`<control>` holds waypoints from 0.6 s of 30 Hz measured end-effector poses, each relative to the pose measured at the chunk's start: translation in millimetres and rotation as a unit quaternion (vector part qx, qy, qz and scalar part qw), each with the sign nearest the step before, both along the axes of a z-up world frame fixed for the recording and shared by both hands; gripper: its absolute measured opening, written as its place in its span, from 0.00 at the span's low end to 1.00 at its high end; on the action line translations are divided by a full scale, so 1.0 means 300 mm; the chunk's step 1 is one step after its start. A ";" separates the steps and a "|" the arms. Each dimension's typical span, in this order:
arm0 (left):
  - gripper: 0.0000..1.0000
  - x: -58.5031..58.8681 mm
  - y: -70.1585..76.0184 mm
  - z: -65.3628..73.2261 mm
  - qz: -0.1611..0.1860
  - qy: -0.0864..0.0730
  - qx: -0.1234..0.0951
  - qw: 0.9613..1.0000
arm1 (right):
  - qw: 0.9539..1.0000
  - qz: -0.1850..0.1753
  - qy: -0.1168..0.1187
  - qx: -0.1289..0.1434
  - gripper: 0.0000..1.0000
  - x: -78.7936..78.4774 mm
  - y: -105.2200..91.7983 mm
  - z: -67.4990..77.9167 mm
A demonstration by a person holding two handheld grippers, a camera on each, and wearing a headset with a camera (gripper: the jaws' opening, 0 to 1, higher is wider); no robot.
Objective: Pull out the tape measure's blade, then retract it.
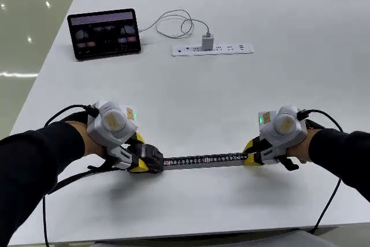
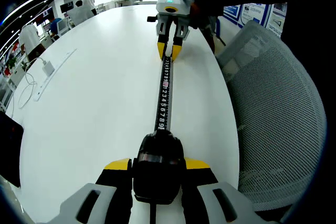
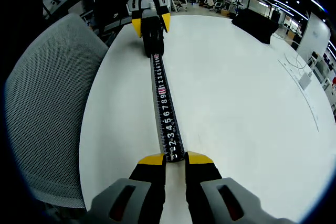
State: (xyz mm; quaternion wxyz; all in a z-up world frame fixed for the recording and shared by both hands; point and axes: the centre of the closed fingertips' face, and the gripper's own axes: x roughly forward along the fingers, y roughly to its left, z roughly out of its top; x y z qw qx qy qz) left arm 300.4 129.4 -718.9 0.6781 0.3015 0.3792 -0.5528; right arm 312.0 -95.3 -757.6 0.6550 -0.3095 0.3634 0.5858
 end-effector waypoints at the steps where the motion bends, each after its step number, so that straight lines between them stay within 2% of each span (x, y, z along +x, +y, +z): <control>1: 0.32 0.000 0.000 0.000 0.000 0.000 0.000 1.000 | 1.000 0.000 0.000 0.000 0.08 0.002 -0.004 0.000; 18: 0.32 -0.001 -0.001 0.002 0.000 0.001 -0.002 1.000 | 1.000 -0.007 0.000 -0.006 0.08 0.003 -0.050 -0.005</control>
